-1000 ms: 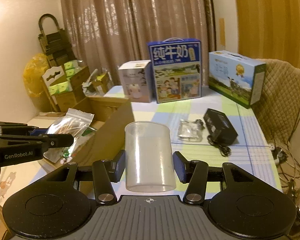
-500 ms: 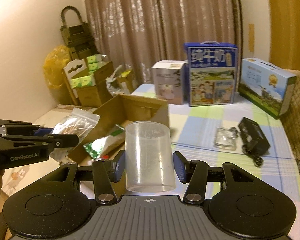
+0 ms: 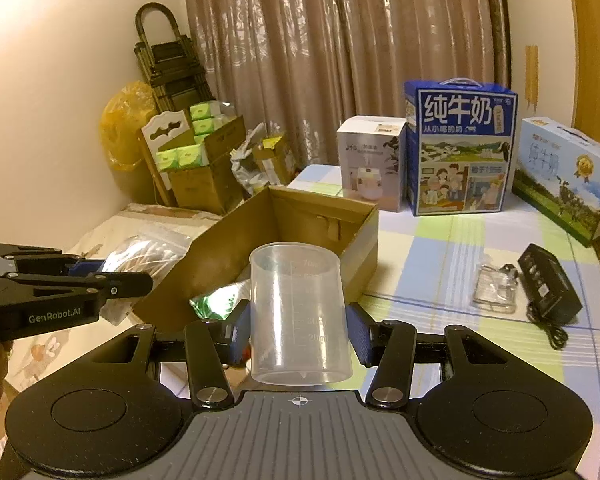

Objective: Organize objects
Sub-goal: 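Carry the swab bag and clear cup over the cardboard box with both tools, then open the left tool to drop the swab bag while the right tool drops the cup into the box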

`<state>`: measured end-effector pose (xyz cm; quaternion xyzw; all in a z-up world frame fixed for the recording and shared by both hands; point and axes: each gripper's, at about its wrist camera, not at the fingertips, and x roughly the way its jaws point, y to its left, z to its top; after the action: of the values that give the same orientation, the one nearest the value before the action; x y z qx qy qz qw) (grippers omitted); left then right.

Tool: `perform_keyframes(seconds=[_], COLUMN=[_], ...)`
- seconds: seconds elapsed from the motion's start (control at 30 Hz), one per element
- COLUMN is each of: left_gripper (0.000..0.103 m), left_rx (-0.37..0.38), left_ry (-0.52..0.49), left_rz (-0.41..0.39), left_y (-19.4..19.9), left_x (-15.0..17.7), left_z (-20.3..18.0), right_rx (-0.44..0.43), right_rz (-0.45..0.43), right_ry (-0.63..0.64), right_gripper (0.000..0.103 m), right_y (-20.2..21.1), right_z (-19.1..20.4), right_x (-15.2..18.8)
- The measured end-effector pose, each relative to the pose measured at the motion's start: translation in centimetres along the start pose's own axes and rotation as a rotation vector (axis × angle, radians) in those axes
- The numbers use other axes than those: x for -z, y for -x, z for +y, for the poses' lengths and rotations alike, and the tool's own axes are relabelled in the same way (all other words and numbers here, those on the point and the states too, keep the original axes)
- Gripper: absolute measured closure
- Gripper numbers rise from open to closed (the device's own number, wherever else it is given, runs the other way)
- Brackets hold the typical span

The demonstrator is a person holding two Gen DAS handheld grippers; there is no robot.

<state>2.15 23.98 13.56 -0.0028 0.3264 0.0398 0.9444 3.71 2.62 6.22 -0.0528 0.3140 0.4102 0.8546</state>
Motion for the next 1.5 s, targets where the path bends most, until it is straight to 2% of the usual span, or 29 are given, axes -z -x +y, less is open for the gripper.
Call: perform_keyframes(seconds=[0.53, 0.6, 0.63, 0.7, 0.73, 0.8, 0.9, 1.2, 1.5], left_gripper=[0.083, 0.08, 0.077, 0.043, 0.04, 0.04, 0.04, 0.04, 0.04], left_rx=[-0.021, -0.028, -0.031, -0.042, -0.046, -0.046, -0.046, -0.031, -0.032], left_ry=[0.019, 0.024, 0.031, 0.046, 0.053, 0.063, 0.08, 0.103, 0.092], left_rz=[0.068, 0.073, 0.073, 0.075, 0.072, 0.079, 0.089, 0.091, 0.064], left_y=[-6.7, -7.5, -7.9, -8.5, -8.7, -8.9, -9.2, -8.9, -6.9], left_x=[-0.1, 0.1, 0.1, 0.3, 0.5, 0.9, 1.6, 2.5, 1.6], left_z=[3.5, 4.1, 4.4, 5.0, 5.4, 5.8, 6.4, 5.8, 3.7], right_rx=[-0.063, -0.08, -0.092, -0.127, -0.13, -0.12, -0.116, -0.088, -0.068], right_rz=[0.065, 0.073, 0.074, 0.069, 0.065, 0.05, 0.043, 0.048, 0.004], right_ry=[-0.048, -0.055, -0.056, -0.068, -0.076, -0.088, -0.116, -0.148, -0.147], right_gripper=[0.055, 0.055, 0.055, 0.054, 0.052, 0.041, 0.038, 0.037, 0.037], right_y=[-8.4, -9.5, -10.1, -11.3, -11.7, -12.4, -12.9, -12.1, -8.5], right_z=[0.3, 0.5, 0.5, 0.6, 0.6, 0.4, -0.1, -1.4, -2.1], right_x=[-1.5, -1.6, -1.7, -1.8, -1.8, -1.8, -1.6, -0.5, -1.0])
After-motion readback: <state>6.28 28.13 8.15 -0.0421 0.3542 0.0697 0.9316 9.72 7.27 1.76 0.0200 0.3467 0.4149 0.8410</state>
